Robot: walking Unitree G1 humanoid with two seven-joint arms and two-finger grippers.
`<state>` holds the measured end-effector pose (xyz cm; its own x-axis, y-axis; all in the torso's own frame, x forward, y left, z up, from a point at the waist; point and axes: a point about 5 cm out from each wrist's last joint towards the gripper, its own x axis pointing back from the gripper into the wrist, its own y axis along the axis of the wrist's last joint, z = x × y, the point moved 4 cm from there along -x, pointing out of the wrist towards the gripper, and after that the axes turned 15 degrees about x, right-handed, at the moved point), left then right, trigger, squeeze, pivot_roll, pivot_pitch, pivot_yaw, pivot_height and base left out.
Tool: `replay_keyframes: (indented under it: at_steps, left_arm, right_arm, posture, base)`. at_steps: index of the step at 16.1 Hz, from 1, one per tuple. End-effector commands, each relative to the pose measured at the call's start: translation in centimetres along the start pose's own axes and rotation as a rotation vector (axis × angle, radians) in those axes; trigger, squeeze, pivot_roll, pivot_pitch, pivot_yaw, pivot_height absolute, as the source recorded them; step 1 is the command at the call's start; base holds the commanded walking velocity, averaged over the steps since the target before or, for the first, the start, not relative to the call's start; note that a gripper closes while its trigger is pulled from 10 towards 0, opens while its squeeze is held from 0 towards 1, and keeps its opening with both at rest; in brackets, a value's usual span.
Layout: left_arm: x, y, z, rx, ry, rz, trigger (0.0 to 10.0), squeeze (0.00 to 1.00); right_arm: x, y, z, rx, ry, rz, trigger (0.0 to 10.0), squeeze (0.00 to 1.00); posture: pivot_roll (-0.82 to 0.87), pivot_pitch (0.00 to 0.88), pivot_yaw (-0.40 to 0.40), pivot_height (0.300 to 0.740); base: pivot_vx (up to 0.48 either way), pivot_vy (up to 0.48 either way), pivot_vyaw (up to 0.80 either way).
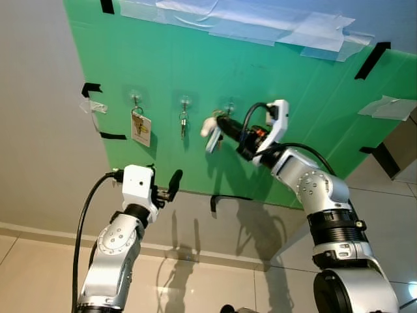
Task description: Hang keys on a hook
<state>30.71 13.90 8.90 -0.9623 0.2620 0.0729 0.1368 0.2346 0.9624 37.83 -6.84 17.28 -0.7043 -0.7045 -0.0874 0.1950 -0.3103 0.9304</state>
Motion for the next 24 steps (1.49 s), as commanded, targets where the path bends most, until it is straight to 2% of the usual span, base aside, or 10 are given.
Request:
replay_keyframes:
  at_steps: [1, 4, 5, 7, 9, 11, 16, 18, 21, 24]
  left_arm:
    - [0.0, -0.6, -0.5, 0.000, -0.031, 0.023, 10.0, 0.00]
    - [1.2, -0.2, -4.4, -0.124, -0.354, -0.048, 10.0, 0.00]
    - [1.0, 0.0, -4.4, -0.103, -0.368, -0.051, 10.0, 0.00]
    - [0.4, 0.5, -5.5, -0.076, -0.436, -0.074, 10.0, 0.00]
    - [0.0, 1.2, -6.4, -0.078, -0.466, -0.137, 10.0, 0.00]
    - [-0.3, 1.5, -6.6, -0.081, -0.472, -0.163, 10.0, 0.00]
    - [-0.5, 0.9, -6.5, -0.067, -0.454, -0.158, 10.0, 0.00]
    - [-0.4, 0.7, -6.2, -0.058, -0.436, -0.150, 10.0, 0.00]
    - [-0.4, 0.5, -6.2, -0.050, -0.424, -0.145, 10.0, 0.00]
    - [-0.5, 0.3, -6.1, -0.052, -0.416, -0.140, 10.0, 0.00]
  right_arm:
    - [0.2, 0.8, -0.4, 0.001, -0.021, -0.021, 0.0, 0.00]
    - [1.1, 0.4, -0.6, 0.017, -0.031, -0.001, 0.0, 0.00]
    - [1.2, 0.3, -0.6, 0.000, -0.032, -0.002, 0.0, 0.00]
    - [1.6, 0.1, -0.5, -0.082, -0.028, -0.008, 0.0, 0.00]
    - [1.5, -0.2, -0.3, -0.132, -0.022, -0.009, 0.0, 0.00]
    - [1.5, 0.0, -0.5, -0.156, -0.032, -0.019, 0.0, 0.00]
    - [1.6, 0.3, -0.9, -0.255, -0.040, -0.037, 0.0, 0.00]
    - [1.5, -0.1, -0.9, -0.284, -0.034, -0.007, 0.0, 0.00]
    - [1.3, -0.9, -0.6, -0.288, -0.023, 0.056, 0.0, 0.00]
    - [1.1, -1.2, -0.7, -0.311, -0.027, 0.071, 0.0, 0.00]
  posture:
    - [0.11, 0.000, -0.086, 0.740]
    - [0.11, 0.000, -0.098, 0.740]
    - [0.11, 0.000, -0.098, 0.740]
    - [0.09, 0.000, -0.110, 0.740]
    - [0.08, 0.000, -0.105, 0.740]
    - [0.07, 0.000, -0.104, 0.740]
    - [0.08, 0.000, -0.106, 0.740]
    - [0.08, 0.000, -0.110, 0.740]
    - [0.09, 0.000, -0.118, 0.740]
    - [0.09, 0.000, -0.123, 0.740]
  base:
    - [0.000, 0.000, 0.00]
    - [0.000, 0.000, 0.00]
    - [0.000, 0.000, 0.00]
    - [0.000, 0.000, 0.00]
    - [0.000, 0.000, 0.00]
    - [0.000, 0.000, 0.00]
    - [0.000, 0.000, 0.00]
    - [0.000, 0.000, 0.00]
    - [0.000, 0.000, 0.00]
    - [0.000, 0.000, 0.00]
